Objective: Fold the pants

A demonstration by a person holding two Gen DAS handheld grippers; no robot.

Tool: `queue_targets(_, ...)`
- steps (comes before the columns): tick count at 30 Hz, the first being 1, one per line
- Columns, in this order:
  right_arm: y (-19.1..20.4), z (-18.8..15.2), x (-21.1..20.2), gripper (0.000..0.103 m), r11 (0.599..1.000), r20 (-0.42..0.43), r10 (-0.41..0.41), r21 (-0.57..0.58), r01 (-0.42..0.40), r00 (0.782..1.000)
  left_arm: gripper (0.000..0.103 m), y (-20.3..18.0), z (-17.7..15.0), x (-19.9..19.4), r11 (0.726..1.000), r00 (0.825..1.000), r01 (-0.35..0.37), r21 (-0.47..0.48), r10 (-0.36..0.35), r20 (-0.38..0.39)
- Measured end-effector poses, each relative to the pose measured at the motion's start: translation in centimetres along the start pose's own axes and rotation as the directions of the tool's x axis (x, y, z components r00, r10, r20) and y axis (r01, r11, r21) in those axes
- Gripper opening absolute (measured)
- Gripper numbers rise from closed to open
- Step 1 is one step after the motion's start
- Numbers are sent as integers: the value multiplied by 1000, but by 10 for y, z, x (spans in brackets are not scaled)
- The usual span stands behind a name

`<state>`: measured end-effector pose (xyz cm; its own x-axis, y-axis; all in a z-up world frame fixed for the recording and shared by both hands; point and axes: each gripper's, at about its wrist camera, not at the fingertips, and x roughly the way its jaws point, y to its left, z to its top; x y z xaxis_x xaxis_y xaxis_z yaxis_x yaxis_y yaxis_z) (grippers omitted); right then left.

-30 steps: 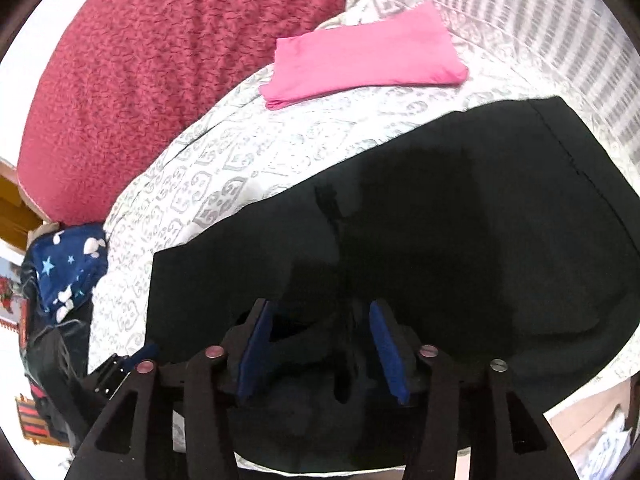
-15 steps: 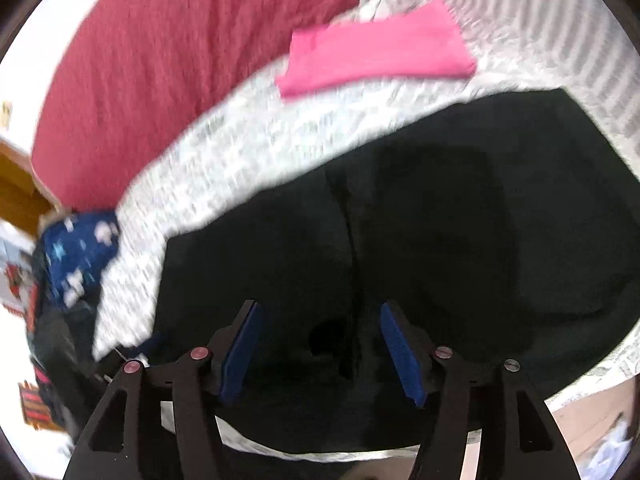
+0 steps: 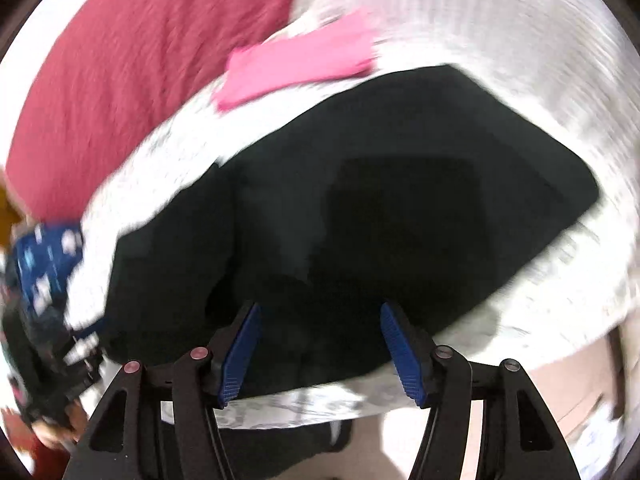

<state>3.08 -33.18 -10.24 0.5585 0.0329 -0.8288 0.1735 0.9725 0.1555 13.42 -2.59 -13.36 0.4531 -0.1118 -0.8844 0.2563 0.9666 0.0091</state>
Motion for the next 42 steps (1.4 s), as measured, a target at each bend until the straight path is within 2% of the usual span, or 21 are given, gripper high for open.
queue_targets(3, -36, -1, -20, 63, 991, 76, 3, 131, -13, 997, 55, -15, 5, -1, 999, 1000, 6, 33, -6, 3)
queue_targets(6, -71, -3, -30, 63, 969, 116, -30, 247, 1, 993, 55, -30, 13, 1, 999, 1000, 21, 47, -21, 1)
queue_targets(12, -105, -4, -33, 63, 933, 139, -28, 359, -24, 990, 55, -69, 36, 10, 993, 997, 71, 94, -72, 5)
queue_targets(18, -117, 2, -31, 65, 911, 186, 50, 395, -121, 981, 55, -106, 49, 20, 981, 992, 127, 145, -129, 4)
queue_targets(21, -116, 14, -25, 69, 911, 186, 28, 400, -102, 982, 55, -115, 50, 21, 977, 990, 139, 160, -142, 9)
queue_targets(25, -106, 28, -20, 69, 931, 179, -19, 361, -48, 984, 55, -115, 48, 24, 962, 970, 242, 129, -241, -25)
queue_targets(27, -102, 31, -19, 69, 941, 167, -51, 339, -9, 985, 56, -117, 46, 25, 962, 972, 236, 133, -235, -24)
queue_targets(28, -98, 33, -18, 66, 947, 160, -76, 320, 21, 984, 56, -119, 45, 25, 962, 972, 233, 141, -232, -22)
queue_targets(29, -95, 32, -19, 47, 952, 163, -97, 302, 44, 982, 58, -120, 45, 25, 962, 973, 232, 145, -232, -20)
queue_targets(31, -85, 37, -18, 23, 963, 161, -151, 248, 108, 975, 59, -121, 45, 24, 960, 971, 237, 149, -237, -21)
queue_targets(34, -79, 41, -28, 17, 966, 204, -129, 249, 76, 970, 59, -120, 45, 23, 957, 968, 250, 147, -250, -20)
queue_targets(38, -55, 46, -48, 15, 978, 275, -116, 199, 62, 954, 59, -105, 45, 15, 958, 963, 270, 101, -270, -14)
queue_targets(42, -2, 47, -66, 14, 995, 354, -101, 50, 89, 930, 59, -55, 45, -1, 949, 950, 313, -51, -311, 44)
